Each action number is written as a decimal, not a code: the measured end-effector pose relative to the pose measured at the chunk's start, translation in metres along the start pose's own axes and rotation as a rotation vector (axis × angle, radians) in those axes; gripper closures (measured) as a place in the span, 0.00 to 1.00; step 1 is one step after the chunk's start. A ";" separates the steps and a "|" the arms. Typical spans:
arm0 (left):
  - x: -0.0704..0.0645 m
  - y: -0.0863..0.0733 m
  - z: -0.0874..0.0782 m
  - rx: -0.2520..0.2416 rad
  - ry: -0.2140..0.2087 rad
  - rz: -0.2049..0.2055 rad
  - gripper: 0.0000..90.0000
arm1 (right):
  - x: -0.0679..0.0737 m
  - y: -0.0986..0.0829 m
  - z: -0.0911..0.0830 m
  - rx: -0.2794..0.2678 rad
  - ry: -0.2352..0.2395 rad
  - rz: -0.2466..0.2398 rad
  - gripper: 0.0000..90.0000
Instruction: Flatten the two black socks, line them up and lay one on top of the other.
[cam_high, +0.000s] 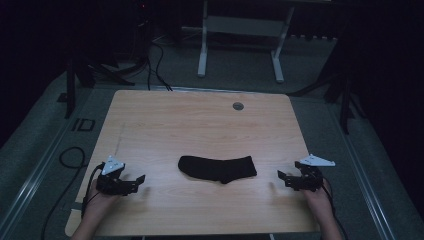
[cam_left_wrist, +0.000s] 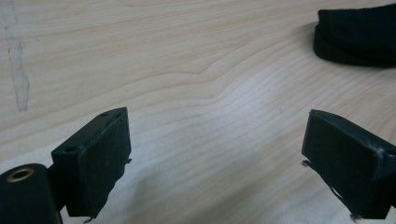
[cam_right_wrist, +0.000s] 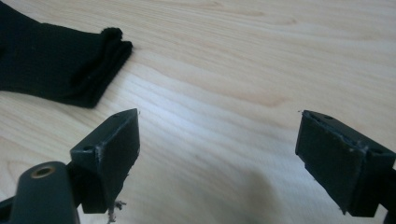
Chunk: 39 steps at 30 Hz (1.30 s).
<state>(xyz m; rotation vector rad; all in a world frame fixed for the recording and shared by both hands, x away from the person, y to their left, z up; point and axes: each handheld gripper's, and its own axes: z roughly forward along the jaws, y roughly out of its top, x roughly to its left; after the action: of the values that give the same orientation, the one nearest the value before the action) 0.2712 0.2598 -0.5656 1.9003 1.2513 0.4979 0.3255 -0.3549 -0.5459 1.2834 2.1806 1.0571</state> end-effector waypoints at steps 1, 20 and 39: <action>0.000 -0.001 -0.001 -0.002 0.001 0.001 0.09 | -0.002 -0.003 -0.002 -0.002 0.000 0.007 0.15; 0.004 -0.022 -0.027 -0.064 0.031 -0.052 0.10 | -0.011 -0.036 -0.039 -0.066 -0.075 0.130 0.15; -0.012 -0.025 -0.034 -0.189 0.065 -0.066 0.10 | -0.007 -0.044 -0.043 -0.160 -0.172 0.136 0.16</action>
<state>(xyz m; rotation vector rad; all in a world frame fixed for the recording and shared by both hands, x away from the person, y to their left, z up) 0.2280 0.2675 -0.5638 1.6913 1.2582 0.6244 0.2760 -0.3914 -0.5531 1.4089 1.8657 1.1039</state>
